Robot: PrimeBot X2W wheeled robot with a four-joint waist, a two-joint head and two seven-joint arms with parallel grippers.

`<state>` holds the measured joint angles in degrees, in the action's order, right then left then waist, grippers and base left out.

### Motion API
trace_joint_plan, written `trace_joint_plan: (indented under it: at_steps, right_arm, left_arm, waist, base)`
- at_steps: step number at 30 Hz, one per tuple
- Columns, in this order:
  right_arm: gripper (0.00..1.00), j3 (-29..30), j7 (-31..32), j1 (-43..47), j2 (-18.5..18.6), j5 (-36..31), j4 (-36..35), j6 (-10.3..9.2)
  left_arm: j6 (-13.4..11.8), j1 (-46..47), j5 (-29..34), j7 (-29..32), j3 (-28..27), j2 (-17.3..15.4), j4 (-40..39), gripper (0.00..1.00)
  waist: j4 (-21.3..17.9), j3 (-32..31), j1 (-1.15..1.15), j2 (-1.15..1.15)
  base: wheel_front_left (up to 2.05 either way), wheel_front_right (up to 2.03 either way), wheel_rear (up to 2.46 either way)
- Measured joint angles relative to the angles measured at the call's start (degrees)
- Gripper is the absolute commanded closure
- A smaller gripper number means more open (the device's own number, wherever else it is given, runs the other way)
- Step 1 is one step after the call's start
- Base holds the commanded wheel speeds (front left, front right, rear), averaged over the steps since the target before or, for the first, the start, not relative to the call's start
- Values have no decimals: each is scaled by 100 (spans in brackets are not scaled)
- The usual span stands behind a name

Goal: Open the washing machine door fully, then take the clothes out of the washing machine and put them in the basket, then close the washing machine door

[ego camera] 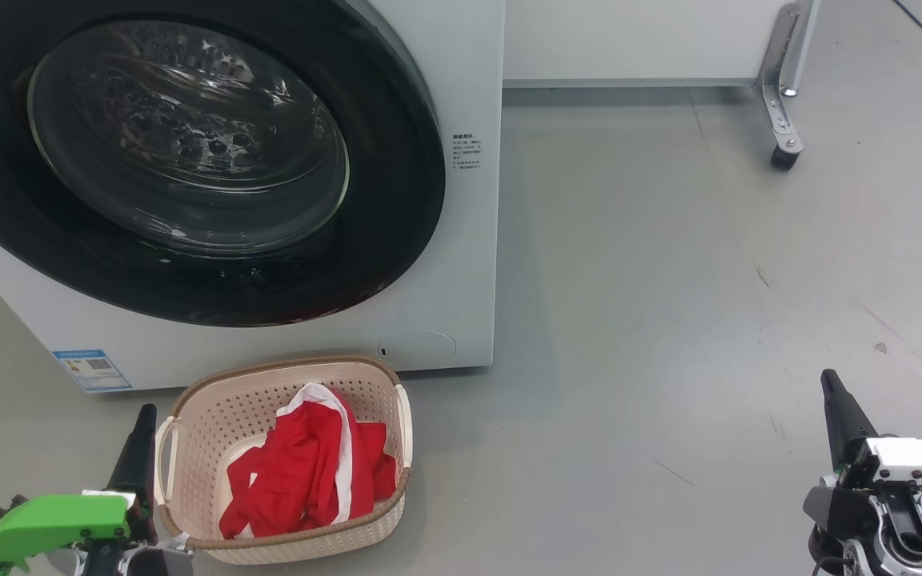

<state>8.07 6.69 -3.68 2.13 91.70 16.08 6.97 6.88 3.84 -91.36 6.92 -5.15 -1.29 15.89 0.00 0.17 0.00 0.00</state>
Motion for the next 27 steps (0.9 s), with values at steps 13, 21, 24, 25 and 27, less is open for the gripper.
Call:
trace_joint_plan:
  at_steps: [13,21,24,25,27]
  right_arm:
    - [100,-3,0,0,0,0,-1,0]
    - [100,-4,0,0,0,1,-2,0]
    - [100,-4,0,0,0,2,-2,0]
    - [100,-4,0,0,0,2,-2,0]
    - [100,-4,0,0,0,2,-2,0]
  left_arm:
    - [0,0,0,0,1,0,-1,100]
    - [0,0,0,0,1,0,-2,100]
    - [0,0,0,0,1,0,-2,100]
    - [0,0,0,0,1,0,-2,100]
    - [0,0,0,0,1,0,-2,100]
  waist:
    - [0,0,0,0]
    - [0,0,0,0]
    - [0,0,0,0]
    - [0,0,0,0]
    - [0,0,0,0]
  base:
    - [0,0,0]
    - [0,0,0]
    - [0,0,0]
    - [0,0,0]
    - [0,0,0]
